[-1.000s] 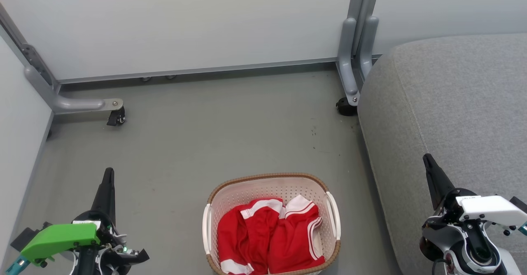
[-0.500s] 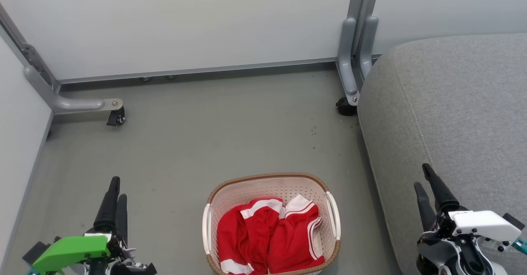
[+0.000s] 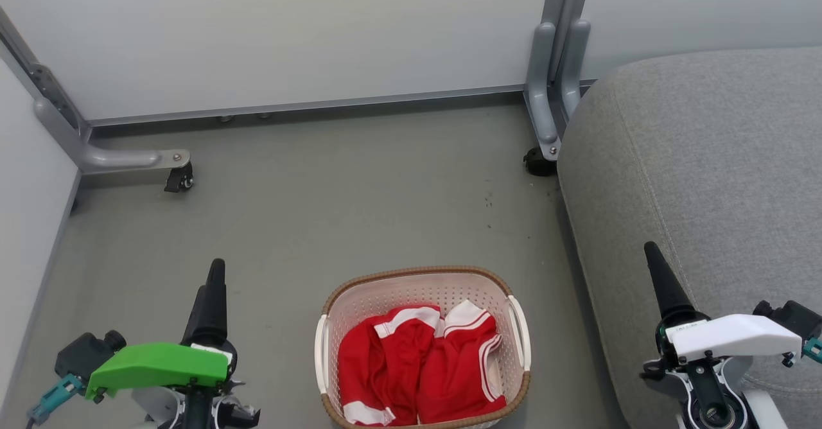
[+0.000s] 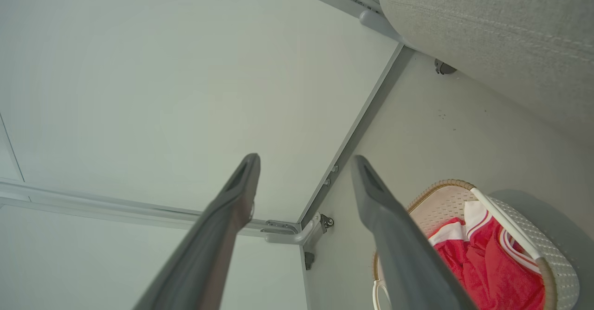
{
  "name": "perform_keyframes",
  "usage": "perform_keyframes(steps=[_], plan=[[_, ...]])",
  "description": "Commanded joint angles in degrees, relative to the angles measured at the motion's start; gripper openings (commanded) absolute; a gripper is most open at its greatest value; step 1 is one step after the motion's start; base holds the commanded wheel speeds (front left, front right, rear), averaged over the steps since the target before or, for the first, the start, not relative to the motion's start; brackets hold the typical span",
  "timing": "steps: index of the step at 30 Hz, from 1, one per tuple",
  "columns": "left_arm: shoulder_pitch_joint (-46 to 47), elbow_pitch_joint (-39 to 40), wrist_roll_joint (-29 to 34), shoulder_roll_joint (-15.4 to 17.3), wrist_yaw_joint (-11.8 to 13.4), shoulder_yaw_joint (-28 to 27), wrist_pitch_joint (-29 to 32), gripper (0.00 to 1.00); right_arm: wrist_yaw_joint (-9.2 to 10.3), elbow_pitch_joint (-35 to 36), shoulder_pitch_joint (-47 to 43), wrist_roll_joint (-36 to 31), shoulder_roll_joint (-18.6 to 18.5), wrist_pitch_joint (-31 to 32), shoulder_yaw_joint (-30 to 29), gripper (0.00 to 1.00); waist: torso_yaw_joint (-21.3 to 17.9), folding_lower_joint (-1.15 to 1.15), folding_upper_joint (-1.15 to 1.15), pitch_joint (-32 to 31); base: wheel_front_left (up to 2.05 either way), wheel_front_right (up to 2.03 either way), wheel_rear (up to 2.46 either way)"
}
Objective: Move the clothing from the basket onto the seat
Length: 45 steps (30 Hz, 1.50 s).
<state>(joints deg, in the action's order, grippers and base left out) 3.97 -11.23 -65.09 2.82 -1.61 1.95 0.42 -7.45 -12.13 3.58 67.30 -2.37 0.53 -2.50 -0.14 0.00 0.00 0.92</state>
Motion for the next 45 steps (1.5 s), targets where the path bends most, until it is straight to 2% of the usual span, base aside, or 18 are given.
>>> perform_keyframes(steps=[1, 3, 16, 25, 36, 40, 45], plan=[[1.6, 1.2, 1.8, 0.8, 0.4, 0.4, -0.4, 1.00, -0.02, 1.3, 0.3, -1.5, -0.2, -0.5, 0.4, 1.00, 0.0, 0.00, 0.00, 0.0, 0.00, 0.00, 0.00], [1.6, 1.3, 2.2, 0.8, 0.6, 0.6, -0.5, 1.00, -0.02, 1.3, 0.3, -1.9, -0.2, -0.6, 0.6, 1.00, 0.0, 0.00, 0.00, 0.0, 0.00, 0.00, 0.00], [2.6, 3.5, 13.3, 2.7, 5.7, 6.9, -3.3, 1.00, -0.03, 2.0, -0.1, -14.9, -0.3, -3.4, 2.2, 1.00, 0.0, 0.00, 0.00, 0.4, 0.00, 0.00, 0.00], [2.1, 3.5, 19.7, 2.6, 7.7, 8.5, -5.1, 1.00, -0.03, 2.7, -0.6, -21.7, -0.3, -5.2, 3.8, 1.00, 0.0, 0.00, 0.00, 0.3, 0.00, 0.00, 0.00], [1.8, 3.5, 27.4, 2.5, 8.5, 10.2, -7.0, 1.00, -0.03, 4.0, -1.2, -30.1, -0.4, -7.1, 4.9, 1.00, -0.1, 0.00, 0.00, 0.3, 0.00, 0.00, 0.00], [1.6, 4.0, 30.1, 2.3, 8.7, 10.6, -7.7, 1.00, -0.03, 4.3, -1.5, -30.6, -0.4, -7.8, 4.6, 1.00, -0.2, 0.00, 0.00, 0.3, 0.00, 0.00, 0.00], [1.2, 4.7, 33.3, 1.9, 8.4, 10.9, -8.5, 1.00, -0.03, 4.5, -1.4, -34.4, -0.4, -8.6, 5.4, 1.00, -0.2, 0.00, 0.00, 0.3, 0.00, 0.00, 0.00]])
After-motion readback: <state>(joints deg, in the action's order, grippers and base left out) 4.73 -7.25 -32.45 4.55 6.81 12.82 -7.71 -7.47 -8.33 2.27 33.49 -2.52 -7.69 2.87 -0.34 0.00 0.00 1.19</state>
